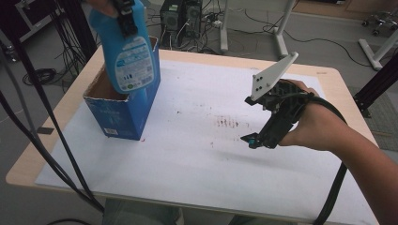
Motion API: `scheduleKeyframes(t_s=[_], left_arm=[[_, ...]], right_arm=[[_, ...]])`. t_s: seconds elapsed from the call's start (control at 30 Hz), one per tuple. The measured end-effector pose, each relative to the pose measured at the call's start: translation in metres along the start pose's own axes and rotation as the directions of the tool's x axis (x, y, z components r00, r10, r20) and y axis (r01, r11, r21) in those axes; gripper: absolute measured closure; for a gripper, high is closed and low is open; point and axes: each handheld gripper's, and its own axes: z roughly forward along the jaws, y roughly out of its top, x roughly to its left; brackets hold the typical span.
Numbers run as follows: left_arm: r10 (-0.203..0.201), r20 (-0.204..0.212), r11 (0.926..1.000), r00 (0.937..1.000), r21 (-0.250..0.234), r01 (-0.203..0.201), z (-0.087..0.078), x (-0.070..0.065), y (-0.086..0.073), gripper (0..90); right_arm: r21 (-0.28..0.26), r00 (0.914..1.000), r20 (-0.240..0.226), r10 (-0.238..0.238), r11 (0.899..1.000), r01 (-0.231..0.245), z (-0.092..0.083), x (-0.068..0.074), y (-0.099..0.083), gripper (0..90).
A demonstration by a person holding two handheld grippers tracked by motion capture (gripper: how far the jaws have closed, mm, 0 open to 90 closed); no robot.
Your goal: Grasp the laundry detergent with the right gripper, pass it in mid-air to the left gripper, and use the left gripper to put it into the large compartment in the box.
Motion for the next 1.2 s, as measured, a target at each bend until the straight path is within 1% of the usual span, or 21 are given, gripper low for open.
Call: scheduleKeyframes(t_s=[0.1, 0.13, 0.17, 0.27, 0.3, 0.37, 0.43, 0.47, 0.6, 0.67, 0.73, 0.8, 0.83, 0.93, 0.97, 1.0, 1.03, 1.1, 1.13, 1.17, 1.2], left_arm=[[-0.07, -0.004, 0.9975, 0.9975, 0.011, 0.07, -0.001, 0.015, -0.006, 37.1], [-0.102, -0.005, 0.9947, 0.9948, 0.012, 0.102, 0.0, 0.019, -0.007, 37.1], [-0.122, -0.008, 0.9924, 0.9925, 0.019, 0.122, 0.0, 0.023, -0.008, 37.1], [-0.175, -0.026, 0.9842, 0.9843, 0.027, 0.175, 0.005, 0.032, -0.009, 37.1], [-0.181, -0.032, 0.9829, 0.9829, 0.027, 0.182, 0.007, 0.034, -0.009, 37.1], [-0.211, -0.036, 0.9766, 0.9768, 0.035, 0.212, 0.012, 0.037, -0.007, 37.1], [-0.216, -0.034, 0.9754, 0.9758, 0.037, 0.217, 0.018, 0.04, -0.005, 37.1], [-0.225, -0.027, 0.9733, 0.9741, 0.042, 0.226, 0.022, 0.042, -0.004, 37.1], [-0.222, 0.003, 0.9727, 0.9749, 0.068, 0.222, 0.037, 0.05, -0.002, 37.1], [-0.208, 0.004, 0.9755, 0.9782, 0.076, 0.207, 0.044, 0.053, -0.001, 37.1], [-0.204, 0.002, 0.9752, 0.9789, 0.088, 0.203, 0.052, 0.056, -0.001, 37.1], [-0.197, -0.004, 0.976, 0.9804, 0.095, 0.196, 0.059, 0.059, -0.001, 37.1], [-0.185, -0.007, 0.9778, 0.9827, 0.098, 0.185, 0.063, 0.06, -0.001, 37.1], [-0.129, -0.011, 0.9861, 0.9916, 0.104, 0.13, 0.077, 0.06, -0.003, 37.1], [-0.103, -0.009, 0.9888, 0.9946, 0.107, 0.104, 0.082, 0.06, -0.003, 37.1], [-0.082, -0.004, 0.9908, 0.9966, 0.108, 0.082, 0.087, 0.06, -0.003, 37.2], [-0.057, 0.001, 0.9924, 0.9984, 0.109, 0.056, 0.092, 0.06, -0.003, 37.1], [-0.006, 0.004, 0.9934, 1.0, 0.115, 0.006, 0.103, 0.058, -0.003, 37.1], [0.023, 0.006, 0.9927, 0.9997, 0.118, -0.023, 0.107, 0.058, -0.003, 37.2], [0.023, 0.006, 0.9927, 0.9997, 0.118, -0.023, 0.107, 0.058, -0.003, 37.2], [0.07, 0.012, 0.9888, 0.9975, 0.132, -0.071, 0.116, 0.059, -0.002, 37.2]], right_arm=[[0.003, 1.0, -0.003, 0.003, 1.0, -0.003, 0.001, -0.001, 0.0, 0.6], [0.005, 1.0, -0.006, 0.007, 1.0, -0.007, 0.001, -0.001, 0.0, 0.6], [0.007, 0.9999, -0.007, 0.01, 1.0, -0.01, 0.002, -0.001, 0.0, 0.6], [0.009, 0.9999, -0.009, 0.007, 1.0, -0.007, 0.002, -0.002, 0.0, 0.6], [0.01, 0.9999, -0.01, 0.012, 1.0, -0.012, 0.003, -0.002, -0.001, 0.6], [0.016, 0.9998, -0.008, 0.017, 1.0, -0.017, 0.003, -0.003, -0.001, 0.7], [0.015, 0.9998, -0.008, 0.016, 1.0, -0.016, 0.004, -0.003, -0.001, 0.6], [0.015, 0.9999, -0.005, 0.012, 1.0, -0.011, 0.004, -0.004, -0.001, 0.6], [0.021, 0.9999, -0.001, 0.015, 1.0, -0.014, 0.005, -0.003, -0.001, 0.6], [0.019, 0.9999, 0.001, 0.012, 1.0, -0.012, 0.005, -0.002, -0.002, 0.6], [0.023, 0.9999, -0.001, 0.017, 1.0, -0.017, 0.004, -0.001, -0.002, 0.6], [0.013, 1.0, 0.002, 0.007, 1.0, -0.007, 0.005, -0.002, -0.002, 0.6], [0.019, 0.9999, 0.002, 0.016, 1.0, -0.016, 0.005, -0.001, -0.003, 0.6], [0.014, 0.9999, 0.003, 0.014, 1.0, -0.014, 0.005, -0.002, -0.003, 0.7], [0.017, 0.9999, 0.001, 0.017, 1.0, -0.017, 0.006, -0.002, -0.003, 0.6], [0.014, 0.9999, 0.003, 0.01, 1.0, -0.01, 0.006, -0.003, -0.003, 0.6], [0.019, 0.9998, 0.001, 0.018, 1.0, -0.018, 0.007, -0.002, -0.003, 0.6], [0.028, 0.9997, -0.001, 0.025, 0.999, -0.025, 0.008, -0.002, -0.002, 0.6], [0.029, 0.9997, -0.001, 0.024, 0.999, -0.024, 0.008, -0.002, -0.002, 0.6], [0.029, 0.9997, -0.001, 0.024, 0.999, -0.024, 0.008, -0.002, -0.002, 0.6], [0.031, 0.9997, -0.001, 0.024, 0.999, -0.024, 0.009, -0.002, -0.002, 0.7]])
